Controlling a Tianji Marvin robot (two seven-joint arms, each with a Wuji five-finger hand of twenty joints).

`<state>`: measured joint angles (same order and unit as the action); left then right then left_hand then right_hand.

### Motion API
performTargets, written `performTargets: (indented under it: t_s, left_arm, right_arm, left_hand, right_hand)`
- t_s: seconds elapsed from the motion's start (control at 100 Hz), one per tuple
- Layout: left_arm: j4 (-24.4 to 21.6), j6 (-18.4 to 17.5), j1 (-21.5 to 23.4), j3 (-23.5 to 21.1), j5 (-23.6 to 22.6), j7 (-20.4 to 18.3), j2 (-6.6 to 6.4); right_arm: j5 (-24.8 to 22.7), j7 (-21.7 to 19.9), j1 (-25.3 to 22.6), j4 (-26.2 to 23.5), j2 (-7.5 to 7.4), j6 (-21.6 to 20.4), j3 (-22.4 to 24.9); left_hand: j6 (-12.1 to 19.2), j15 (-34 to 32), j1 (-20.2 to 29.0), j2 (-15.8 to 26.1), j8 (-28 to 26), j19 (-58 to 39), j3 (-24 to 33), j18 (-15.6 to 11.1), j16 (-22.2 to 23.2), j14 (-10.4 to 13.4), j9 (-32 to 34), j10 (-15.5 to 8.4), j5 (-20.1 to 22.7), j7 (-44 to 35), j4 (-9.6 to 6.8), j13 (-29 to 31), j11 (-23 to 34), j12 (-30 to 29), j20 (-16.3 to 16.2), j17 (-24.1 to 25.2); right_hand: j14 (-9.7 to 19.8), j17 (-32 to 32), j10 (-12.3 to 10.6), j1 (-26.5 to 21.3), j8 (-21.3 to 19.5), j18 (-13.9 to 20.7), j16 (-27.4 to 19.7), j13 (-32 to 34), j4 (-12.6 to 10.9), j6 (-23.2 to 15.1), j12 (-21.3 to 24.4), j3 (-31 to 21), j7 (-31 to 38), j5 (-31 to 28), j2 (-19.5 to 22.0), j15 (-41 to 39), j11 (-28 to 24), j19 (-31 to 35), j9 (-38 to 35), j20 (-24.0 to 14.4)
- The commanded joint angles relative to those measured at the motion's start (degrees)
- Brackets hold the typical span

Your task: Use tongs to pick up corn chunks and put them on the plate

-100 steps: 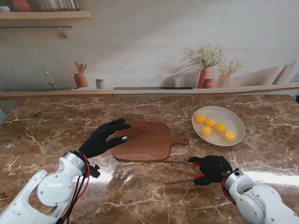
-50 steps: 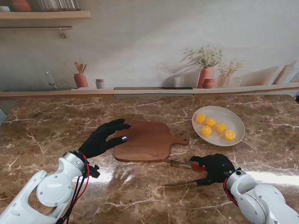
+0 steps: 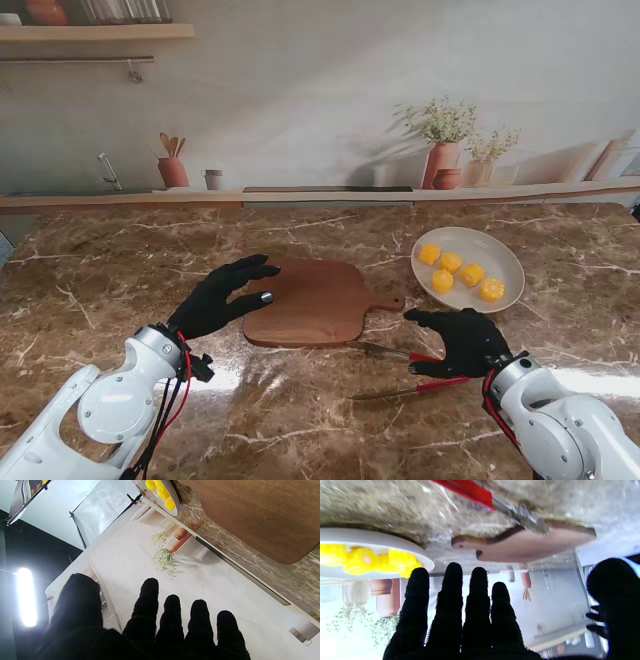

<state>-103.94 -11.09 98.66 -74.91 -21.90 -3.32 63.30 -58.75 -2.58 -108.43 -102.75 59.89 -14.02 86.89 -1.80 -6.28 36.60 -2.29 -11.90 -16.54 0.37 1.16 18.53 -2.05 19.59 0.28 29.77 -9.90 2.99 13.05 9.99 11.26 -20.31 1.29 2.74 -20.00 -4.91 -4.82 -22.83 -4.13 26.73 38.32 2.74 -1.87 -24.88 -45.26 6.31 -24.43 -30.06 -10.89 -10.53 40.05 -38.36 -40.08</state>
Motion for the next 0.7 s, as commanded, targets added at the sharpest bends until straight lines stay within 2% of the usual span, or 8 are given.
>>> performTargets:
  t_s: [0.0,0.12,0.23,0.31,0.38,0.42,0.69]
  left_arm:
    - [-0.43,0.36,0.42,0.31,-0.09,0.21,0.11]
    - [-0.34,0.28,0.32,0.60,-0.11,0.54,0.18]
    - [-0.08,0.15,0.20,0.92,-0.11,0.97,0.26]
    - [0.11,0.10,0.13,1.16,-0.24,1.33,0.33]
    - [0.24,0.04,0.09,1.34,-0.42,1.64,0.38]
    - [0.30,0.02,0.08,1.43,-0.55,1.84,0.41]
    - [0.74,-0.04,0.37,1.88,-0.67,3.97,0.85]
  right_arm:
    - [1.60,0.10,0.73,-1.65,0.62,0.09,0.01]
    - [6.11,-0.07,2.65,-1.78,1.00,-0.16,-0.59]
    - [10.17,-0.26,4.70,-1.37,1.29,-0.39,-1.49]
    - [13.11,-0.55,6.17,-1.01,1.48,-0.51,-2.18]
    - [15.12,-0.55,7.41,-0.72,1.65,-0.67,-2.75]
    - [16.30,-0.48,8.03,-0.55,1.76,-0.80,-3.10]
    - [21.85,0.89,10.87,0.46,2.46,-1.30,-6.19]
  left_hand:
    - [1.68,1.76,-0.31,1.42,-0.59,1.65,-1.88,-0.15,-0.77,0.53,0.20,-1.08,0.80,0.31,-1.24,-1.51,-1.35,-0.30,-0.96,0.82]
    - [1.52,1.71,-0.24,1.16,-0.51,1.26,-1.84,-0.31,-0.74,0.58,-0.10,-1.35,0.55,0.47,-1.27,-1.46,-1.39,-0.37,-1.16,0.61]
    - [0.94,1.65,-0.21,0.58,-0.35,0.49,-1.84,-0.78,-0.69,0.53,-0.55,-1.75,0.02,0.77,-1.34,-1.44,-1.38,-0.46,-1.49,0.36]
    - [0.53,1.57,-0.07,-0.16,-0.18,-0.18,-1.76,-1.22,-0.63,0.63,-0.97,-2.20,-0.48,1.08,-1.46,-1.32,-1.35,-0.58,-1.68,0.19]
    - [0.28,1.53,-0.15,-0.60,0.00,-0.79,-1.72,-1.48,-0.60,0.86,-1.14,-2.55,-0.77,1.34,-1.56,-1.24,-1.21,-0.66,-1.82,0.04]
    - [0.02,1.52,-0.16,-0.73,0.10,-1.13,-1.64,-1.70,-0.59,0.92,-1.30,-2.44,-0.98,1.49,-1.62,-1.21,-1.14,-0.71,-1.88,0.01]
    - [-0.02,1.51,-0.61,-0.92,0.50,-2.44,-1.48,-1.95,-0.56,1.37,-1.80,-2.80,-1.45,1.87,-1.77,-0.98,-0.85,-1.06,-1.73,0.11]
  right_hand:
    - [-0.92,1.21,0.66,2.26,-0.70,-0.40,-2.90,-1.94,-1.59,0.23,1.90,0.74,-1.61,1.55,0.95,1.69,1.96,-2.08,2.21,1.81]
    - [-0.75,1.15,1.19,2.32,-0.65,0.79,-6.43,-2.69,-1.66,0.46,5.25,1.11,-1.83,1.48,1.52,3.46,3.91,-4.32,2.77,4.94]
    - [-0.80,1.50,2.47,2.56,-0.18,3.90,-11.53,-3.84,-1.67,2.21,10.28,1.21,-1.81,0.77,1.93,5.26,5.88,-9.12,3.00,12.75]
    - [-0.71,1.23,3.66,2.78,0.35,5.53,-14.04,-4.58,-1.66,3.73,12.96,1.29,-1.59,0.29,2.23,6.12,6.88,-10.64,3.26,16.90]
    - [-0.36,1.17,4.32,3.24,0.49,6.49,-14.67,-4.98,-1.63,4.64,13.74,1.40,-1.49,0.18,2.72,6.31,7.22,-10.77,3.75,17.91]
    - [-0.36,1.06,4.52,3.42,0.79,6.75,-15.65,-4.97,-1.61,4.90,15.20,1.48,-1.26,0.15,2.94,6.17,7.36,-10.72,3.77,19.78]
    - [-0.56,1.59,5.45,5.36,1.39,7.08,-16.62,-5.82,-1.57,5.92,16.60,2.34,-1.31,0.52,6.65,6.33,7.49,-10.08,4.69,21.48]
